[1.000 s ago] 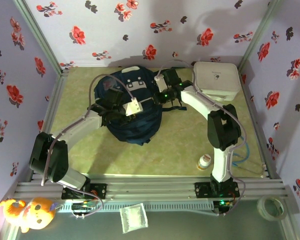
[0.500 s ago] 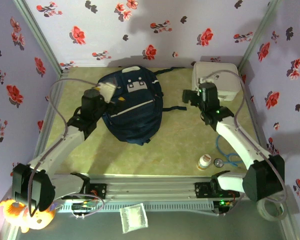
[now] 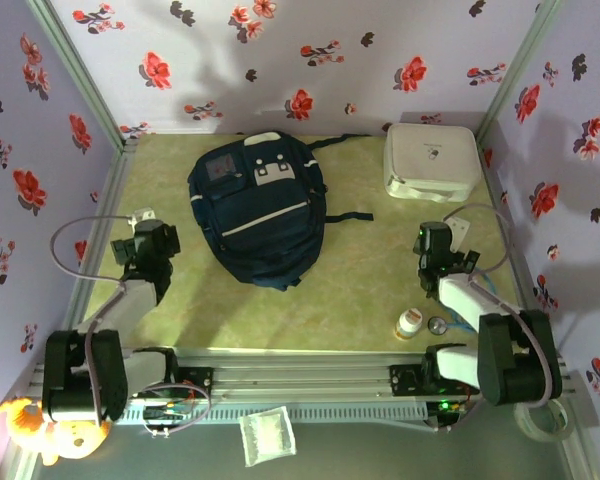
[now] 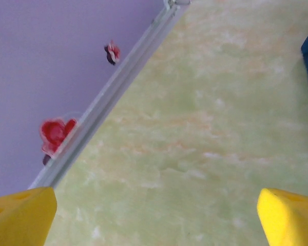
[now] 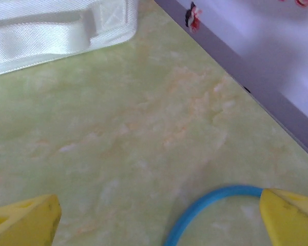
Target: Pack books, pencil case, and school supplies into a backpack
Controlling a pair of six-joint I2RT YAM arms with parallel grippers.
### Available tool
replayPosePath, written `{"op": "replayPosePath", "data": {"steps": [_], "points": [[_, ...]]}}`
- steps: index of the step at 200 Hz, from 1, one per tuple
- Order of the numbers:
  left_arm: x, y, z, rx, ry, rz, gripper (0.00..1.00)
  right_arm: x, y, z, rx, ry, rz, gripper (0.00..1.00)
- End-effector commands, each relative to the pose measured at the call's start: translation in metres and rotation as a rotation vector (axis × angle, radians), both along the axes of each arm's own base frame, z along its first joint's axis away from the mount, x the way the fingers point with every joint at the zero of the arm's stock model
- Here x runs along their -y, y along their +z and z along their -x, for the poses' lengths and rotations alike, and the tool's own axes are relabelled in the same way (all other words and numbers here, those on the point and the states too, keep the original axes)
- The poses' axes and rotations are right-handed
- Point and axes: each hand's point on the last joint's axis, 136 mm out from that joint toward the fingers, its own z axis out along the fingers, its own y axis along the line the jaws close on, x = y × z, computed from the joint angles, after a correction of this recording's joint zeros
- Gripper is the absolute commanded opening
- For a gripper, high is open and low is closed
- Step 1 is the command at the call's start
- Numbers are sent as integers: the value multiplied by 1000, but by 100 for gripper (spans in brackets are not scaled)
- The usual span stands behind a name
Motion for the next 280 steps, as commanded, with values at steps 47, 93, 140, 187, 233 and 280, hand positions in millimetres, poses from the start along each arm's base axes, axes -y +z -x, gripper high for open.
{"op": "replayPosePath", "data": {"steps": [47, 93, 140, 187, 233, 280], "points": [[46, 11, -41, 174, -323, 29, 100, -23, 27, -50, 238, 198, 3, 99], [63, 2, -54, 233, -410, 88, 100, -33, 14, -63, 267, 291, -18, 99], [63, -17, -57, 232, -414, 81, 100, -37, 3, -65, 278, 317, -18, 99], [52, -22, -65, 182, -347, 100, 100, -17, 2, -62, 275, 199, -10, 99], [51, -22, -65, 185, -341, 105, 100, -17, 2, -62, 271, 200, -8, 99], [50, -22, -65, 183, -339, 104, 100, -18, 2, -63, 267, 203, -11, 99]]}}
